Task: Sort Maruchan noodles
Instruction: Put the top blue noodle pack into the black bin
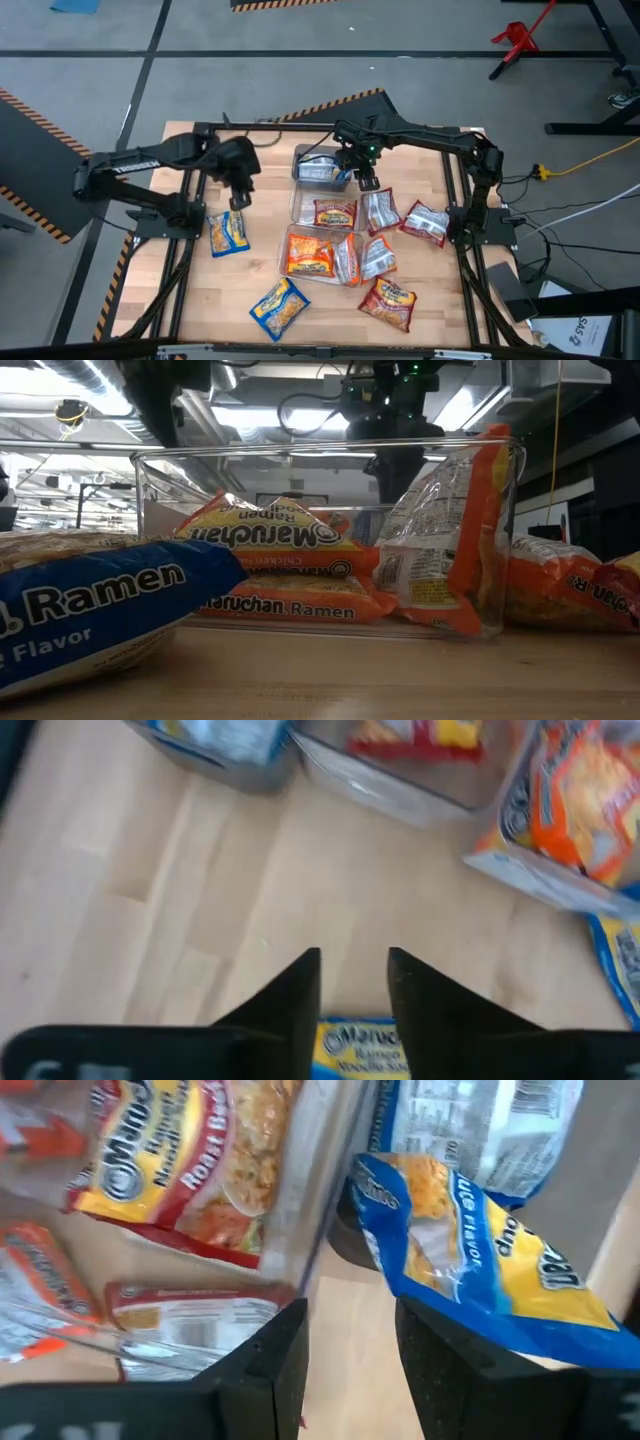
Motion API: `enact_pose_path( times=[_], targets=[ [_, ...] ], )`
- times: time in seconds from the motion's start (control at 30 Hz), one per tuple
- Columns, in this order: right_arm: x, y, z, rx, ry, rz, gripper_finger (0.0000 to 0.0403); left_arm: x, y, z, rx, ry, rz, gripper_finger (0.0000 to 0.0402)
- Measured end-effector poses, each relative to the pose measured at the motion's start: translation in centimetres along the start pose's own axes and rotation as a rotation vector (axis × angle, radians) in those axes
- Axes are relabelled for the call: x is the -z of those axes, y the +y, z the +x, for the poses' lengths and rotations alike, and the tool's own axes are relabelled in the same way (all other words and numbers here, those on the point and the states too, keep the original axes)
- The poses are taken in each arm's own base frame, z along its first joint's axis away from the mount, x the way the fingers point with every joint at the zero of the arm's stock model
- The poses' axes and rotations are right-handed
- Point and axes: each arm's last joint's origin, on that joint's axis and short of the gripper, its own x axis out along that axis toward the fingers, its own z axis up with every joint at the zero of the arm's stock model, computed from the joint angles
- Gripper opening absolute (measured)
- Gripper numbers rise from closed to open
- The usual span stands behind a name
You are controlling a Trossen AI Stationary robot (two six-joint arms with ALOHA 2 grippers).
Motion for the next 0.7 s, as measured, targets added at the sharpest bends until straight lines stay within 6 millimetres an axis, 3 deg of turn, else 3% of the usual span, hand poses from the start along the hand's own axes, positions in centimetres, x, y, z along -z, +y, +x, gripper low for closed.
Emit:
enact_pose_path(
  times=[0.17,0.37,0.7],
  targets=[
    [0.2,0.3,0.0,-0.055,0.006,0.005,0.0138,0.8,-1.1,2.5,-0.019,0.113,-0.023,0.0166],
    [0.4,0.4,0.0,-0.063,0.021,0.007,0.0138,4.0,-0.3,6.2,-0.2,0.267,-0.208,0.0193],
    [0.5,0.6,-0.3,-0.075,0.024,0.002,0.0138,6.6,0.6,8.1,-0.267,0.339,-0.289,0.0197]
  ],
)
